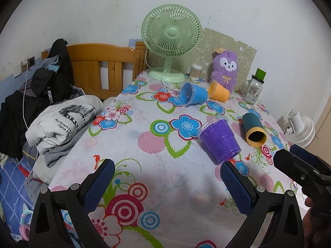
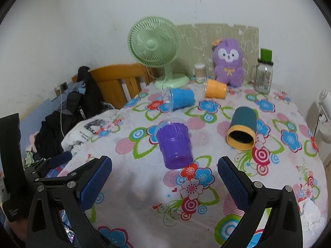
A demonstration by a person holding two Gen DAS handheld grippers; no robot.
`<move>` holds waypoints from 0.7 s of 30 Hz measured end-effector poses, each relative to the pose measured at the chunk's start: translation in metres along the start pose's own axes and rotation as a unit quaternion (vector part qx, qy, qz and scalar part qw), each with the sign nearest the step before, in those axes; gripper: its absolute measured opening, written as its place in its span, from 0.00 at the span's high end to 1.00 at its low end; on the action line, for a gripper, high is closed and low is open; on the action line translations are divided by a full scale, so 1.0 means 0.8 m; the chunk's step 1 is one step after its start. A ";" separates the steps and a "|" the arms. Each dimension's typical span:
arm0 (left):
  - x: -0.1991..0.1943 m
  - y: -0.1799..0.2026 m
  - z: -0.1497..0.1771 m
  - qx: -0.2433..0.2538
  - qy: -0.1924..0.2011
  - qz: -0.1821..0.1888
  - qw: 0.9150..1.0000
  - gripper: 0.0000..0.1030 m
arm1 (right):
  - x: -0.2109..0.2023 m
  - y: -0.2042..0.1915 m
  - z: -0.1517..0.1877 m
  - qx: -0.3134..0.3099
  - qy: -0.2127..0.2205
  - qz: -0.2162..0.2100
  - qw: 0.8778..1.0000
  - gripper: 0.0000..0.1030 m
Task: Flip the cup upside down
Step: 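Move the right tool toward the purple plastic cup, then close the right tool around the purple cup's body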
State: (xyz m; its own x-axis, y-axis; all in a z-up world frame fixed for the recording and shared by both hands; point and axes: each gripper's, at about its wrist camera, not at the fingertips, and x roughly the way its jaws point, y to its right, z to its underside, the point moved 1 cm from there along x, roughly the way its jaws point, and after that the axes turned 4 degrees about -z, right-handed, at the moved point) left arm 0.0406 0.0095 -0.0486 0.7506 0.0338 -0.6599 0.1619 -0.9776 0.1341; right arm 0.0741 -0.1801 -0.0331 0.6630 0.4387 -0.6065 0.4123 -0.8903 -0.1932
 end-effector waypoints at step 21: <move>0.114 0.001 -0.008 0.007 -0.077 -0.016 0.997 0.00 | 0.155 0.040 -0.026 -0.002 -0.128 0.009 0.992 0.00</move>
State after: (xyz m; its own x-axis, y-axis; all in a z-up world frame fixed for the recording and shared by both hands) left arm 0.1131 0.0132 -0.1042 0.6373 0.0342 -0.7699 0.1746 -0.9794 0.1011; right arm 0.1823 -0.1515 -0.0988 0.4901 0.3770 -0.7859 0.4053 -0.8968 -0.1774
